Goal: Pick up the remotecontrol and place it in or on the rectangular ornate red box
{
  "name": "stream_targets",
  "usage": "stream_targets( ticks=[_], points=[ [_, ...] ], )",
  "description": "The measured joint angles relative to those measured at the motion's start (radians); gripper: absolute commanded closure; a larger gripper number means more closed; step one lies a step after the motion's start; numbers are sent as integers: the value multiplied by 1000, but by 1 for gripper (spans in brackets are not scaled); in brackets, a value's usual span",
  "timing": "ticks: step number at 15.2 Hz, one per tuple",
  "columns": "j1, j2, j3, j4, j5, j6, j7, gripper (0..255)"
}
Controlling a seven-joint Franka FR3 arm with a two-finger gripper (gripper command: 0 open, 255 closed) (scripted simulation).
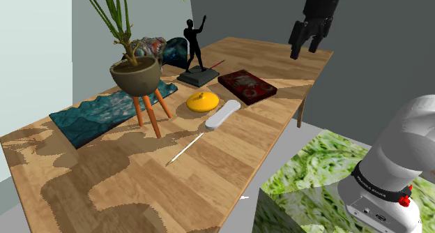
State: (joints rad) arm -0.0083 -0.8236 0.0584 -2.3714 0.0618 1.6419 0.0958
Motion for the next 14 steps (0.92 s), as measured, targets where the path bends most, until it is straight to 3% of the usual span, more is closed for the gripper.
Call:
stream_targets(
  ticks=[4,14],
  points=[
    [-13,22,56,-27,31,46,101,0],
    [-97,268,321,-29,131,283,598,0]
  ],
)
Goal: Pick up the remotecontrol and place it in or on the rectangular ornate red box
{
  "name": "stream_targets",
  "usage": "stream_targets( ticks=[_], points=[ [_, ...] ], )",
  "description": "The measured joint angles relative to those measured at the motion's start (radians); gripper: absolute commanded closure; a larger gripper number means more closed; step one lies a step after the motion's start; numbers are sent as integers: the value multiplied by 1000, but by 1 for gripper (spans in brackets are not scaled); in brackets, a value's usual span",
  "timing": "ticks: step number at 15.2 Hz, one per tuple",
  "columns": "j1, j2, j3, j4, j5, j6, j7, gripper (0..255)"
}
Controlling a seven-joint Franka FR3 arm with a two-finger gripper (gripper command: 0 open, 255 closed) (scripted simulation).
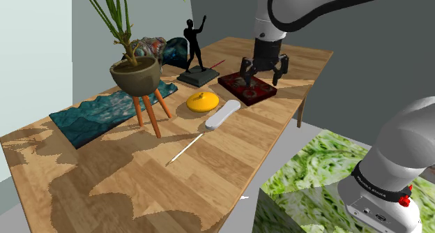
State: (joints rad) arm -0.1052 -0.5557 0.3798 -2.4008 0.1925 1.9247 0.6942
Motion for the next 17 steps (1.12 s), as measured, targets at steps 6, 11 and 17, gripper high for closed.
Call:
stream_targets(
  ticks=[6,11,17],
  points=[
    [-77,223,148,84,-29,125,321,0],
    [-131,447,241,182,-136,214,617,0],
    [-127,692,252,309,-297,269,914,0]
  ],
)
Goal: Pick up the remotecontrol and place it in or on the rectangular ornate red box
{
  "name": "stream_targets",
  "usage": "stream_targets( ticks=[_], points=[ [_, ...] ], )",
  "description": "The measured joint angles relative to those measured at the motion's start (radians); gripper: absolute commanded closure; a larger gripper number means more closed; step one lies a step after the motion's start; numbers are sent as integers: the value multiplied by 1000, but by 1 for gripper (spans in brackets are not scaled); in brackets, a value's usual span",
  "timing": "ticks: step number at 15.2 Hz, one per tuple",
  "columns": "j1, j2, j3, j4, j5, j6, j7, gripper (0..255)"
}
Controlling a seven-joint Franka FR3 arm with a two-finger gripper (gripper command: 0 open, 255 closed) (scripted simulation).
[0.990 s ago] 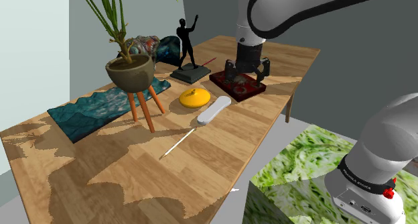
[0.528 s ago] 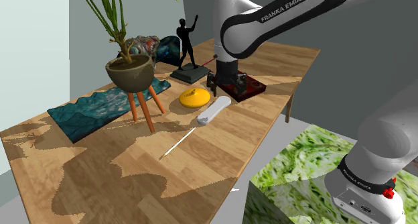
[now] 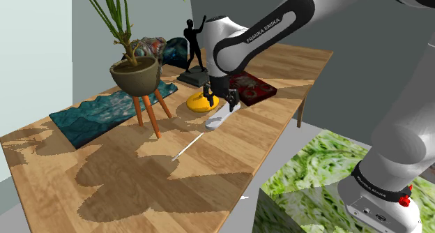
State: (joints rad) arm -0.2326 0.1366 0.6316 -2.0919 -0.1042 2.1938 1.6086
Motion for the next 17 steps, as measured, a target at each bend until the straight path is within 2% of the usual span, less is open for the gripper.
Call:
stream_targets(
  ticks=[7,13,14,17],
  points=[
    [19,77,-15,-15,-61,75,55,0],
    [19,80,-17,-23,-64,85,57,0],
    [19,80,-17,-23,-64,85,57,255],
    [19,80,-17,-23,-64,85,57,255]
  ],
)
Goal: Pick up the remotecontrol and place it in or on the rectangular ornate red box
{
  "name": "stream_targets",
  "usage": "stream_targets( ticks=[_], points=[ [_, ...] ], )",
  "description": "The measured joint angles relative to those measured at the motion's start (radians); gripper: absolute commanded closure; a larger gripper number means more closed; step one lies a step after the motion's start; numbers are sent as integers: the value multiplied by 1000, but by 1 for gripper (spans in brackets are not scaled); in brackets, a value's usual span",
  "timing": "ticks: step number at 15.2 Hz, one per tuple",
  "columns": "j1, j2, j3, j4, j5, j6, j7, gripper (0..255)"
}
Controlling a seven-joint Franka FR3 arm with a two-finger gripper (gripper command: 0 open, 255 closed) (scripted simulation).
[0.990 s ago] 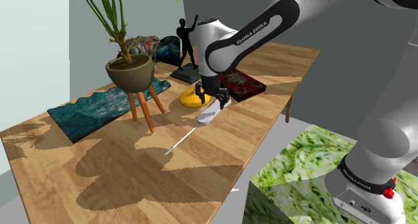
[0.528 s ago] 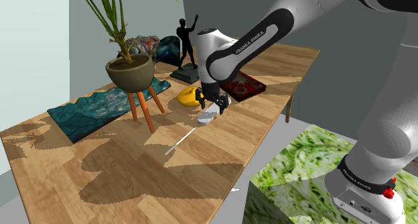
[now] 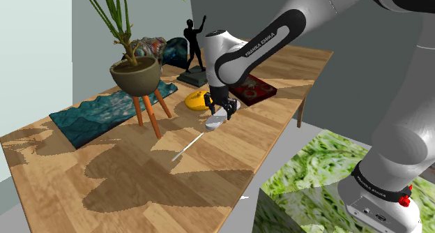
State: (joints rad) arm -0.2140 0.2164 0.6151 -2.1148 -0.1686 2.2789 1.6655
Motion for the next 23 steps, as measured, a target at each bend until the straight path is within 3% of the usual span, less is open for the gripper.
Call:
stream_targets(
  ticks=[8,23],
  points=[
    [-1,-4,1,2,3,-5,-2,255],
    [-25,-121,22,85,99,-179,-69,255]
  ],
)
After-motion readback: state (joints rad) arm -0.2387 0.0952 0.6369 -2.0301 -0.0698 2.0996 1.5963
